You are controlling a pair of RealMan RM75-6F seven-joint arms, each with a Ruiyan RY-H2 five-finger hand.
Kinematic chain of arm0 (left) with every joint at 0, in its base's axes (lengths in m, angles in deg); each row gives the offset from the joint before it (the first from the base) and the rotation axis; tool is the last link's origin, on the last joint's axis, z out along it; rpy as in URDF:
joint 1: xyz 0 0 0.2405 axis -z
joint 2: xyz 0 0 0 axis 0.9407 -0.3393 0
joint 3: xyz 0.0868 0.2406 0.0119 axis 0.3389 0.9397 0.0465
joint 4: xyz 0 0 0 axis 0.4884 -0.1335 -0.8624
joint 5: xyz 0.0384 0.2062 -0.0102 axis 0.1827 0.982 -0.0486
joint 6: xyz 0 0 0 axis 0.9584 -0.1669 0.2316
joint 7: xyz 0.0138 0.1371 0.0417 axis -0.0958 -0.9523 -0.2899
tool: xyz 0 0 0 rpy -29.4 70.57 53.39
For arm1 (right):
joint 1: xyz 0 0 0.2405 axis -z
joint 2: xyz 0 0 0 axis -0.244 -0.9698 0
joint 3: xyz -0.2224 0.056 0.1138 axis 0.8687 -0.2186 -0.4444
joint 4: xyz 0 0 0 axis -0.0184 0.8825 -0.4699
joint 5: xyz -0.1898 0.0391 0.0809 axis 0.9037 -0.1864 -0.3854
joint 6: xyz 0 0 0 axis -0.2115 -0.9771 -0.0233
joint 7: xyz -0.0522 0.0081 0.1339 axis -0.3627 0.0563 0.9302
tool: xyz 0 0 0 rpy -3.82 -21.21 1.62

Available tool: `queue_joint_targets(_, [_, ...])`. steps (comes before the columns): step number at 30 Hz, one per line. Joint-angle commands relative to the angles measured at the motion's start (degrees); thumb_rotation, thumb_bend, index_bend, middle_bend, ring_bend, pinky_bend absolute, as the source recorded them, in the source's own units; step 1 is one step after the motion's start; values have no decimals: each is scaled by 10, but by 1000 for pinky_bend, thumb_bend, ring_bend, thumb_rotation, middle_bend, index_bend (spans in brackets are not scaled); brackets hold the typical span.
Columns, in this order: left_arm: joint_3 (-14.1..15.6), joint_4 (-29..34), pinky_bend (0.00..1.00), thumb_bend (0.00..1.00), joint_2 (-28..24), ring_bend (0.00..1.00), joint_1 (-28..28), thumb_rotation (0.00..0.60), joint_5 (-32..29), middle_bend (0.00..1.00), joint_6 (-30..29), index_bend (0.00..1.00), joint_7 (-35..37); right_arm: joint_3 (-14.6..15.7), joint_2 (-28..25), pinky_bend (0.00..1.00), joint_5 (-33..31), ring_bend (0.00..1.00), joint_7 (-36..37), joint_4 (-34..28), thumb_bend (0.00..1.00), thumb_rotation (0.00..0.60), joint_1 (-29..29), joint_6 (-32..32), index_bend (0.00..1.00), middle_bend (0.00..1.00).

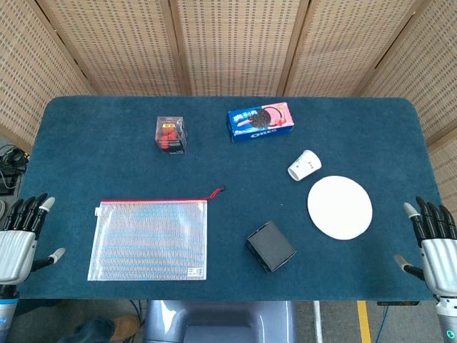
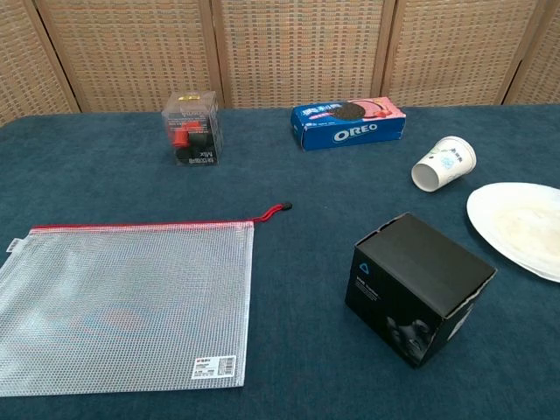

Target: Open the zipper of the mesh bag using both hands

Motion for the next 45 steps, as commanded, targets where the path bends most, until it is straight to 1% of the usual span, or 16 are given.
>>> queue_joint_targets(1, [0,0,0,0,1,0,0,600,-1,0,0,0,-1,0,0,0,0,0,2,0,0,600,0,1,43,0])
queue_joint_targets(6, [-3,-1,0,0,5,0,2,600,-6,0,5,0,-7,-1,-3,0,-1,0,10,0,0,600,-1,2,42,0])
queue_joint_targets(7, [-4,-1,1,0,6,32,4,600,-7,27,7,0,-8,-1,-4,0,-1,0,11,0,0,600,-1,2,43,0])
queue_joint_targets(8, [-5,-1,47,0,7,157,6,600,-8,153,10,0,-9,-1,-4,0,-1,0,13,0,0,600,-1,2,43,0])
queue_joint_targets(10, [-13,5,296,0,8,481,14,600,-16,479,20,1,-12,-1,-5,0,-2,0,15,1,0,600,-2,3,43,0])
queue_joint_targets(11, [-18,8,511,0,9,651,20,600,-19,654,27,23,-13,-1,-5,0,-3,0,16,1,0,600,-2,5,43,0])
queue_joint_targets(13, [-29,15,788,0,11,811,44,600,-21,807,55,99,-19,-2,-5,0,-4,0,17,1,0,600,-4,8,43,0])
queue_joint_targets(14, [-35,15,887,3,14,870,55,600,-22,867,65,154,-27,-2,-5,0,-4,0,17,1,0,600,-5,10,43,0])
queue_joint_targets(16, [-53,18,979,55,24,929,84,600,-28,928,94,216,-51,-3,-4,0,-6,0,15,2,0,600,-7,12,43,0])
queue_joint_targets(20, [-99,43,1000,304,52,978,160,600,-81,977,186,291,-102,-8,-1,0,-19,0,10,4,0,600,-11,20,43,0])
queue_joint_targets(22, [-132,49,1000,392,79,983,222,600,-142,981,268,307,-125,-11,0,0,-28,0,9,7,0,600,-12,25,44,0])
queue_joint_targets(24, [-151,42,1000,425,98,984,259,600,-191,982,306,321,-161,-13,1,0,-31,0,11,10,0,600,-14,28,48,0])
queue_joint_targets(29, [-170,4,1000,503,159,985,330,600,-277,983,340,354,-257,-17,4,0,-36,0,15,20,0,600,-18,33,52,0])
queue_joint_targets(34, [-185,-60,1000,488,227,985,398,600,-375,983,373,370,-296,-23,8,0,-57,0,20,31,0,600,-25,50,52,0])
queue_joint_targets(37, [-188,-125,1000,476,280,985,443,600,-442,982,409,373,-302,-28,10,0,-71,0,25,38,0,600,-29,58,52,0])
queue_joint_targets(45, [-179,-232,1000,350,349,985,496,600,-489,982,436,390,-280,-32,11,0,-84,0,27,43,0,600,-32,67,52,0])
